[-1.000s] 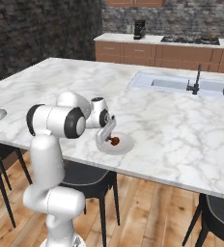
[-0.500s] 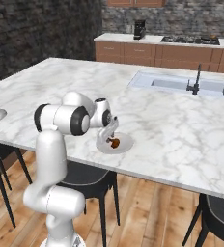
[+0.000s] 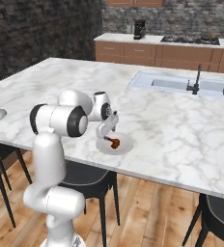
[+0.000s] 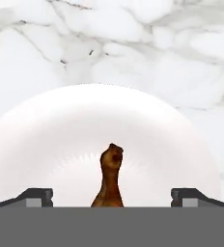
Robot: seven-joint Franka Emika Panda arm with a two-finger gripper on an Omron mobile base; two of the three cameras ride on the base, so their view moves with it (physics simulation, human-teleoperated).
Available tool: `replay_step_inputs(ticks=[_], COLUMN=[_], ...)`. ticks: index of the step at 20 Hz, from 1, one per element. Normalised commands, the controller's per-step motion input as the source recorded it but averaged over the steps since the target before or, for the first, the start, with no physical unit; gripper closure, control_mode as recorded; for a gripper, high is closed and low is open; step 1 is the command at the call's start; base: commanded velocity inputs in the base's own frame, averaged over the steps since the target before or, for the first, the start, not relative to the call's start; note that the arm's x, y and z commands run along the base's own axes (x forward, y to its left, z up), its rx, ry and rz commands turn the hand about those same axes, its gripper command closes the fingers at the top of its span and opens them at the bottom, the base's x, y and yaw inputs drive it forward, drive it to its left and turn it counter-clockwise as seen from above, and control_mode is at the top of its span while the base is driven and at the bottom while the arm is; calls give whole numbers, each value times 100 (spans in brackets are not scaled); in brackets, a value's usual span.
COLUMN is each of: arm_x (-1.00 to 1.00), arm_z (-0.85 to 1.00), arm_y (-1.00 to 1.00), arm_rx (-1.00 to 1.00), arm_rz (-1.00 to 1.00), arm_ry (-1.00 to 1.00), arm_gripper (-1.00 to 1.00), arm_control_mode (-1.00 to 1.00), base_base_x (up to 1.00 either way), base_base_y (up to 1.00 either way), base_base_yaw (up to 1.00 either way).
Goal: Take the chicken drumsticks from the pan and place one on each plate on the dining counter.
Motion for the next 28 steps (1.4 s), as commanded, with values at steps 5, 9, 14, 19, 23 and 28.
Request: replay_step_inputs(ticks=[5,9,14,19,23,28], arm_x=[-88,-94,-95,-97,-92,-87], arm_z=[47,29,21,18,14,8], arm_y=[0,0,0,0,0,-1], arm_rx=[2,8,12,7,0,-1], arm_rz=[-14,-36,-48,-43,-41,-39], arm_ry=[-7,-1,0,-1,0,0], arm_gripper=[-100,-100,-100,-100,-100,-100], arm_control_mode=[-100,-100,-100,-100,-100,-100], base_base_x=[0,0,0,0,0,0], base_base_y=[0,0,0,0,0,0], base_base_yaw=[0,0,0,0,0,0])
